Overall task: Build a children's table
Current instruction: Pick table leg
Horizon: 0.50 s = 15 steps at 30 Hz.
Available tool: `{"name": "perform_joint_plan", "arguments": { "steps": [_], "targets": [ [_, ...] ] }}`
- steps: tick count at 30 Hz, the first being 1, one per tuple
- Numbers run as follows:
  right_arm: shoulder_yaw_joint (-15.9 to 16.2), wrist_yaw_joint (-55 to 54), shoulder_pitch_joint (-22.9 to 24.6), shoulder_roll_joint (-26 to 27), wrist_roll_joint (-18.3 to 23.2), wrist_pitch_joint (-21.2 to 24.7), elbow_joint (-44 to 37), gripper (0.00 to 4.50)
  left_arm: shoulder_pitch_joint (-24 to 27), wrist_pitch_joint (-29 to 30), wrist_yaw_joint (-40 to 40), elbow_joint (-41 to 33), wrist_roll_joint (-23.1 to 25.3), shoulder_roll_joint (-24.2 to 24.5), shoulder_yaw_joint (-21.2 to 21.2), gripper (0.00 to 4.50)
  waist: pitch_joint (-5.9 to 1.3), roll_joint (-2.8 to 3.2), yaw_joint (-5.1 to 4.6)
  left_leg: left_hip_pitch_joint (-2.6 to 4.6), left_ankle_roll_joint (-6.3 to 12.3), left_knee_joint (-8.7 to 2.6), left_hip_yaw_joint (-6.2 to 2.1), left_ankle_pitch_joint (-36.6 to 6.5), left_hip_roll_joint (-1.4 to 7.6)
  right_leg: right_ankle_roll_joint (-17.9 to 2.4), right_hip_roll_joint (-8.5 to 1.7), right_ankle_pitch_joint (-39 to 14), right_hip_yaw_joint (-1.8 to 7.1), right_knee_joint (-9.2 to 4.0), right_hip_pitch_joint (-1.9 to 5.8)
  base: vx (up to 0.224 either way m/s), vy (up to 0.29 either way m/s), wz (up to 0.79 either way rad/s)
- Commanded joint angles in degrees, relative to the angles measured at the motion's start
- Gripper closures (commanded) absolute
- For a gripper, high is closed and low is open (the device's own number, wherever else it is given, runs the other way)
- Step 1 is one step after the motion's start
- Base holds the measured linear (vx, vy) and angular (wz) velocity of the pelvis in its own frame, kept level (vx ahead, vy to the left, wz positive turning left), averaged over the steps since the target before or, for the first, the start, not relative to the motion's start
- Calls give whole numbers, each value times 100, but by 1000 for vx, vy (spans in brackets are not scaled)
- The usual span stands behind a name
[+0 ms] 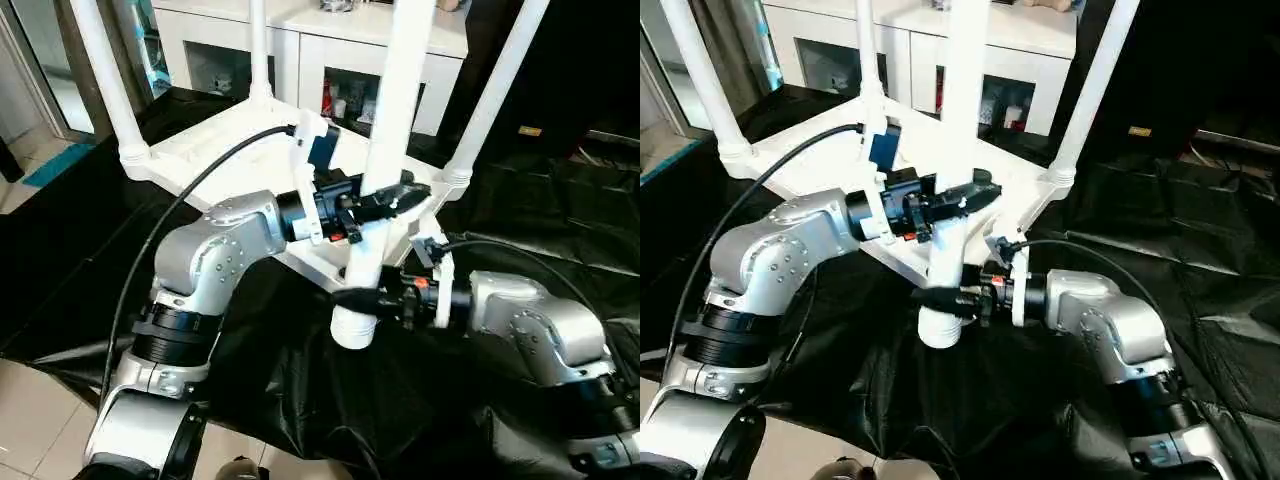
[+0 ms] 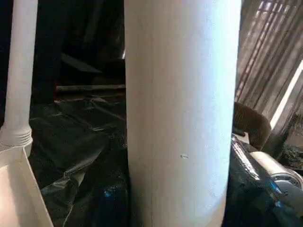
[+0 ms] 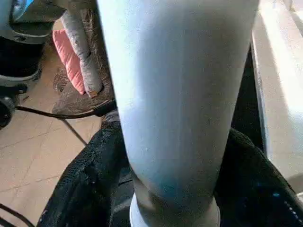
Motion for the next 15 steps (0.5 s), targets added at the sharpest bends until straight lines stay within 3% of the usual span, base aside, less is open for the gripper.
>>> {"name": "perform_joint_plan", "arguments": {
  "steps": [1, 15],
  "targets": [
    [-46, 52, 44, -47, 42, 74, -119, 174, -18, 32, -6, -106, 7, -2, -16, 270, -438, 4, 14, 140, -61, -405, -195, -1110, 350, -1064, -465, -1346, 290, -429, 281, 0, 0, 0],
    [-84, -139, -50, 24, -56, 3, 84, 174, -20, 79, -22, -150, -75, -7, -28, 270, -440, 5, 5, 141, -76, -405, -197, -1116, 348, -1097, -463, -1328, 286, -423, 280, 0, 0, 0]
  ]
}}
